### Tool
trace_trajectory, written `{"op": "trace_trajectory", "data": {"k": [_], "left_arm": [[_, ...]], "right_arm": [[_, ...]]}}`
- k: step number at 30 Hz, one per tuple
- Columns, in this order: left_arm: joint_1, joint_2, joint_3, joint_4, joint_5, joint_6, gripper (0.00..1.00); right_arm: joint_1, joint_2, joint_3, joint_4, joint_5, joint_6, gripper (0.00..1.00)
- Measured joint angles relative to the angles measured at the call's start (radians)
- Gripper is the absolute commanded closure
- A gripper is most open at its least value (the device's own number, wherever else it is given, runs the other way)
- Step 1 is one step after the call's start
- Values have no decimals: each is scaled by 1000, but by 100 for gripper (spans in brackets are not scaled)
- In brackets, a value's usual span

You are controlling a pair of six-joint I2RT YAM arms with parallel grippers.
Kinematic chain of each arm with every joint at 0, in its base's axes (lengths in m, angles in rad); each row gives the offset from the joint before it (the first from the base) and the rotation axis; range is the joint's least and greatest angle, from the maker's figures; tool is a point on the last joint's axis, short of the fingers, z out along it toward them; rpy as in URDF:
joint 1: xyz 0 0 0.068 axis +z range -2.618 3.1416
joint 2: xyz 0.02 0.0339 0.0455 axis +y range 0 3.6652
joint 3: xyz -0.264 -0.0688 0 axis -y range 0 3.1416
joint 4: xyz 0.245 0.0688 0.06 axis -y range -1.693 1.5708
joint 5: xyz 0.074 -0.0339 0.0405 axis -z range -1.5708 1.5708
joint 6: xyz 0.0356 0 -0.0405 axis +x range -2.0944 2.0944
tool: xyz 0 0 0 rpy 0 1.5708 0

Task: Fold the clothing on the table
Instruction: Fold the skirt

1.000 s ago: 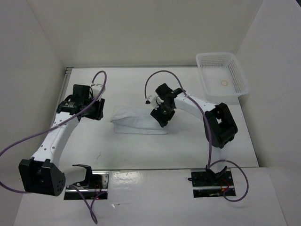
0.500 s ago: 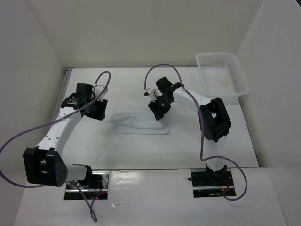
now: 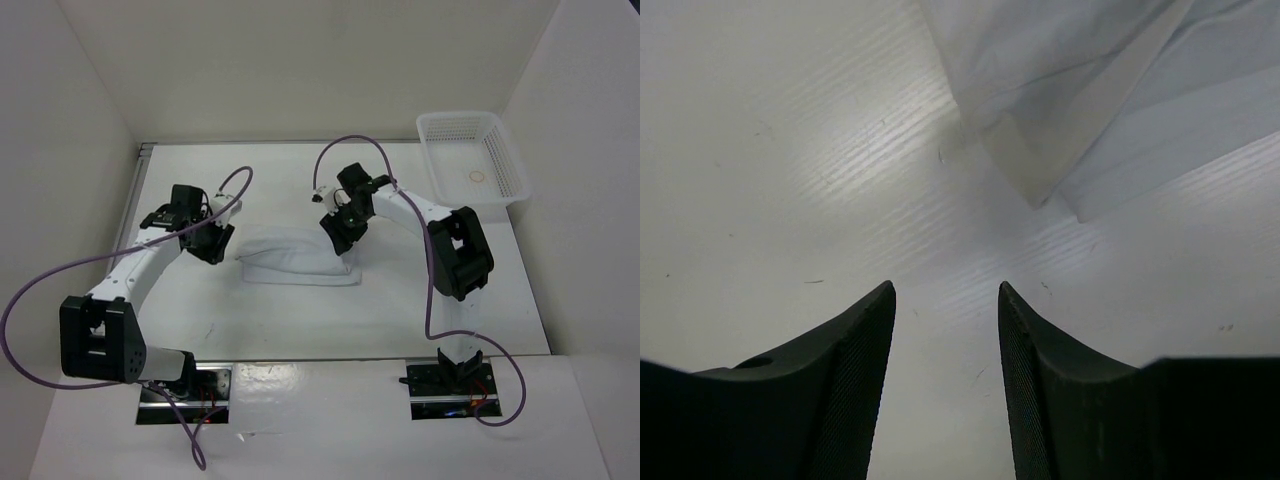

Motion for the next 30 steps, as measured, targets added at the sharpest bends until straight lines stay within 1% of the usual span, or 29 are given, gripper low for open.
{"op": "trace_trajectory", "data": {"k": [6,11,13,14,21,30], "left_arm": [[0,5,-28,-6,64,95,47],[-16,0,-28,-7,127,135,47],[-35,1,-29,-2,140,150,49],[-47,2,-30,0,145,154,51],[-107,61,-31,33,151,160,53],[-132,126,-34,92,105,181,55]], "right_arm": [[0,-1,-15,2,5,7,46],[0,-1,-18,2,10,7,46],[0,-1,-18,2,13,7,46],[0,-1,-18,2,14,7,46],[0,-1,-18,0,22,7,46],[0,-1,-18,-1,25,7,46]]}}
